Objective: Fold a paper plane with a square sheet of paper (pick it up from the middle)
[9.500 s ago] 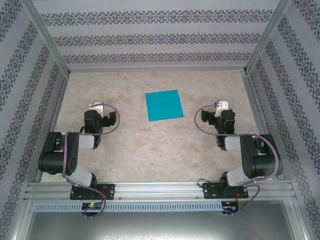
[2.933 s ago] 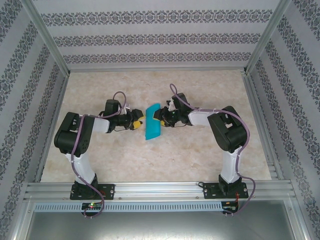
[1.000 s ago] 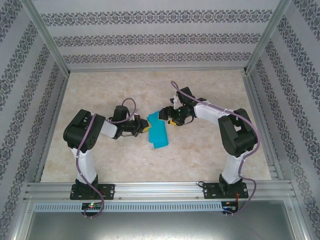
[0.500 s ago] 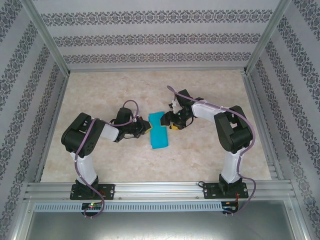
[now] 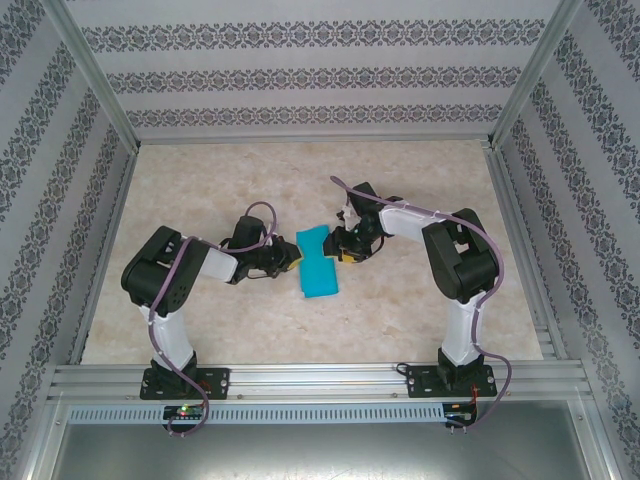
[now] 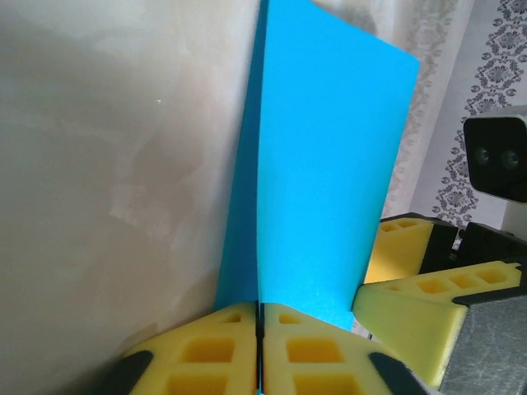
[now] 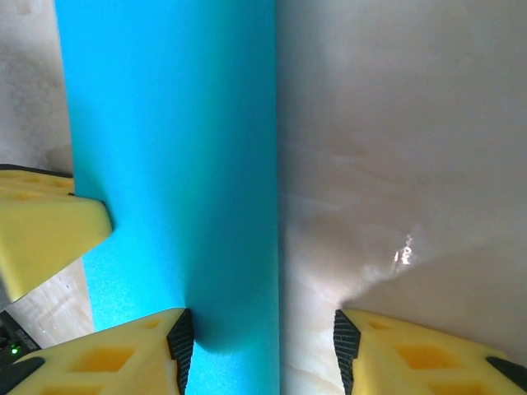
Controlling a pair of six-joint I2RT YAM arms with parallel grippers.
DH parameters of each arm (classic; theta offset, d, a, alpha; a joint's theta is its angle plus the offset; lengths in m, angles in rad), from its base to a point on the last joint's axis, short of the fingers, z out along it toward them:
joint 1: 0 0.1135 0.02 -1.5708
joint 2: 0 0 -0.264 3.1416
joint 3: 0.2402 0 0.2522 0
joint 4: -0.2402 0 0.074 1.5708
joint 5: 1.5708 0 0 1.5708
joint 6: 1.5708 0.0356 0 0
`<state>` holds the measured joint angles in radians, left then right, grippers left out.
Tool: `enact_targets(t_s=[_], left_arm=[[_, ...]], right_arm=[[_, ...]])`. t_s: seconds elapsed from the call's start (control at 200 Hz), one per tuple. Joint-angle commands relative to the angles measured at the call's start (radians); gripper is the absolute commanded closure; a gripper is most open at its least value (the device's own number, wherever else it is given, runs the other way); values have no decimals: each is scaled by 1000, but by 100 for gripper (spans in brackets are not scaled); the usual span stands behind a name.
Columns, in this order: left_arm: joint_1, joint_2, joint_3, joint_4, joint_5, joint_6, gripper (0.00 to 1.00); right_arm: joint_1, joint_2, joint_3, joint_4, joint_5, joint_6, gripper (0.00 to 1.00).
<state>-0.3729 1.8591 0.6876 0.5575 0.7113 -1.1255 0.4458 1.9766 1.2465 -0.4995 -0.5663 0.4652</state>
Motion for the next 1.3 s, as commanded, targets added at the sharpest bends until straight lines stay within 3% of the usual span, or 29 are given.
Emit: enact_targets(t_s=[0.0, 0.19, 0.325, 0.505, 0.944, 1.294], left_arm=[[-8, -91, 33, -108, -49, 38, 78], [-1, -191, 113, -410, -154, 125, 53], [23, -208, 154, -557, -172, 179, 44], [28, -216, 167, -605, -188, 199, 35], [28, -201, 236, -693, -227, 249, 32], [26, -198, 240, -695, -248, 244, 33]], right_arm=[[20, 57, 4, -61, 93, -17, 50], [28, 84, -6, -72, 174, -3, 54], [30, 85, -25, -55, 190, -5, 54], [25, 86, -41, -51, 209, -22, 55], [18, 112, -12, -117, 300, -95, 57], [10, 151, -5, -134, 340, -3, 56]])
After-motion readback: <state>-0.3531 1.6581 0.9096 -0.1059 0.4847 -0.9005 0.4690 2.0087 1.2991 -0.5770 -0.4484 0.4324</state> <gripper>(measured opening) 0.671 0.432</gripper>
